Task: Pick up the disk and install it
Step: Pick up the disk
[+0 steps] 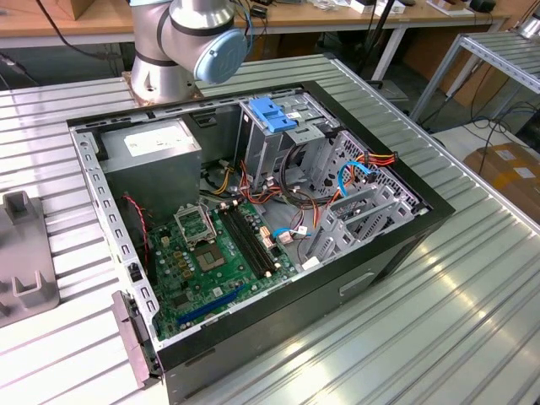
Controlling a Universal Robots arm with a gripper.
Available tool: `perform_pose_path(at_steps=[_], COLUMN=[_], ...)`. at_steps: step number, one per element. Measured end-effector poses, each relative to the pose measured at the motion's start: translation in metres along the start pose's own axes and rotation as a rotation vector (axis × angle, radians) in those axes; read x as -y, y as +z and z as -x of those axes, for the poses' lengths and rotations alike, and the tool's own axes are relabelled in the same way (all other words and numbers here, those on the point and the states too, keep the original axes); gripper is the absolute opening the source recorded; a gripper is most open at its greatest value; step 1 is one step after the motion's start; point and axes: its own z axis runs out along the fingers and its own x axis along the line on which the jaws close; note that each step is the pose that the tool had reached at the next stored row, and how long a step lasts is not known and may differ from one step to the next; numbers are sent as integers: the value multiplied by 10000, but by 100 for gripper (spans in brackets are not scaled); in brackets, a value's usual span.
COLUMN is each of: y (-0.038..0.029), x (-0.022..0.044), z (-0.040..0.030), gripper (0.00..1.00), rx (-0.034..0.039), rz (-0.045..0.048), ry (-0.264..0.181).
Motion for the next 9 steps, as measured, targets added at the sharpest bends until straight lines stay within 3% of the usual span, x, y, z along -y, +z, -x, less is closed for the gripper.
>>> perform_pose_path(at_steps=[6,9], y=[93,102], x=[-7,-7], z=[-4,-5], gripper=[62,62], rx=[4,4], rz=[5,8], ry=[-90,-92])
